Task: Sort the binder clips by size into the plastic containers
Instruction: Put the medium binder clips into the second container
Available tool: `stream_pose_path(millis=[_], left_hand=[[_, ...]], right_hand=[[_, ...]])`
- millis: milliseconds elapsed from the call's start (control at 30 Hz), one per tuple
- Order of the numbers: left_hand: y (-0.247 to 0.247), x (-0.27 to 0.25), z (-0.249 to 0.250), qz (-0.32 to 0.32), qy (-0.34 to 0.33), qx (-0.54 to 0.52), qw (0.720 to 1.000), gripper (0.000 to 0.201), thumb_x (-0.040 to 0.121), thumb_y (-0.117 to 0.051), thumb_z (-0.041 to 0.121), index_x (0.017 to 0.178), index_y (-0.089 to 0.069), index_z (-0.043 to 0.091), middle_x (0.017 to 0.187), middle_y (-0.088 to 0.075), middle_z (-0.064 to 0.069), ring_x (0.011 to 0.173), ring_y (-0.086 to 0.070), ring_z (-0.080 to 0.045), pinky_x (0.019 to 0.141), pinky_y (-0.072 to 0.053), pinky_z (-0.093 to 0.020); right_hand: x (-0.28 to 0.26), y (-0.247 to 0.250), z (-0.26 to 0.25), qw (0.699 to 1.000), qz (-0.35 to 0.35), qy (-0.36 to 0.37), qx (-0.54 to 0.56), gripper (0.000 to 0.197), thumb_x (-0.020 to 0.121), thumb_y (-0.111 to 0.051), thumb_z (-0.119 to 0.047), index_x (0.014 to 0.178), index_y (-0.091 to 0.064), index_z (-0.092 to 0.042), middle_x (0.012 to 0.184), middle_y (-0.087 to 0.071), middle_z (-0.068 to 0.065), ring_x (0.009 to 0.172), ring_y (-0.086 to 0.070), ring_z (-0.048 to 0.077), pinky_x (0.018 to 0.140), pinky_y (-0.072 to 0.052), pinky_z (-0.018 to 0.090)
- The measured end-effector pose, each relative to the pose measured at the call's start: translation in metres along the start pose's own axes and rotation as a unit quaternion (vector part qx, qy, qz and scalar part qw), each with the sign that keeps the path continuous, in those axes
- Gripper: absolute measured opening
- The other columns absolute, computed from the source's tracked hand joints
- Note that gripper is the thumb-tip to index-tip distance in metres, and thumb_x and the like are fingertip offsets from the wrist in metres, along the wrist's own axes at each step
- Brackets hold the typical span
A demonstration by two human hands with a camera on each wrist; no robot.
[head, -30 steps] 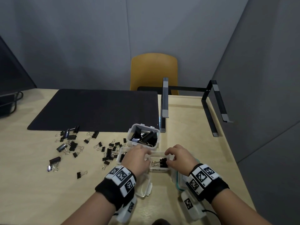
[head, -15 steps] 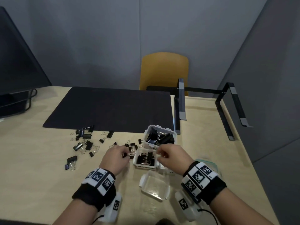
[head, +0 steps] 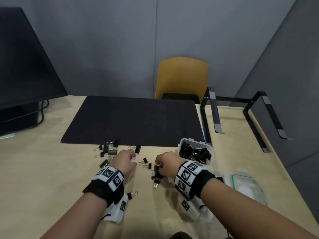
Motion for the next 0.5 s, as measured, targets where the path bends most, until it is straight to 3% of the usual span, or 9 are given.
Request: stream_pose_path(millis=[100,200,300,400,500], left_hand=[[0.005,0.018,-0.002,0.004,-0.016,0.0,1.0,0.032,0.084,-0.06,0.015,0.115,-0.058,0.021,0.12,-0.055,-0.001,0.102,-0.055,-0.016,0.087,-0.046,-0.027],[0.008,0.035,0.002,0.004,-0.046,0.015,0.999,0.041,0.084,-0.061,0.014,0.124,-0.055,0.021,0.127,-0.051,-0.003,0.114,-0.05,-0.02,0.098,-0.043,-0.031],[0.007,0.049,0.008,-0.015,-0.07,0.041,0.997,0.053,0.084,-0.059,0.013,0.135,-0.047,0.019,0.136,-0.044,-0.003,0.125,-0.041,-0.023,0.105,-0.039,-0.034],[0.003,0.057,0.014,-0.046,-0.08,0.067,0.994,0.058,0.082,-0.057,0.01,0.138,-0.043,0.019,0.139,-0.042,-0.003,0.126,-0.039,-0.024,0.105,-0.04,-0.038],[0.0,0.062,0.017,-0.058,-0.086,0.094,0.99,0.054,0.081,-0.059,0.009,0.133,-0.047,0.018,0.133,-0.045,-0.004,0.121,-0.043,-0.025,0.1,-0.044,-0.036]], right_hand=[[0.011,-0.007,-0.01,0.998,-0.033,-0.014,-0.051,0.036,0.087,-0.052,-0.015,0.124,-0.052,-0.012,0.121,-0.055,0.012,0.108,-0.057,0.031,0.08,-0.047,0.034],[0.018,-0.015,-0.015,0.995,-0.051,-0.03,-0.08,0.037,0.087,-0.053,-0.012,0.123,-0.05,-0.009,0.119,-0.053,0.013,0.107,-0.057,0.033,0.073,-0.044,0.034],[0.022,-0.019,-0.017,0.995,-0.057,-0.04,-0.074,0.034,0.083,-0.056,-0.009,0.117,-0.051,-0.008,0.115,-0.052,0.013,0.107,-0.056,0.034,0.08,-0.049,0.038],[0.026,-0.02,-0.018,0.995,-0.054,-0.051,-0.063,0.032,0.083,-0.056,-0.01,0.114,-0.052,-0.007,0.114,-0.052,0.013,0.107,-0.056,0.034,0.085,-0.051,0.04],[0.026,-0.015,-0.018,0.998,-0.023,-0.056,-0.024,0.03,0.081,-0.058,-0.014,0.11,-0.053,-0.008,0.111,-0.052,0.011,0.1,-0.056,0.031,0.078,-0.047,0.035]])
Point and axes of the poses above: each hand's wrist, its own x-axis towards the middle knuckle, its own y-axis out of the back of the hand, z = x × y, the point moved 5 cm from there along x, towards the middle knuckle
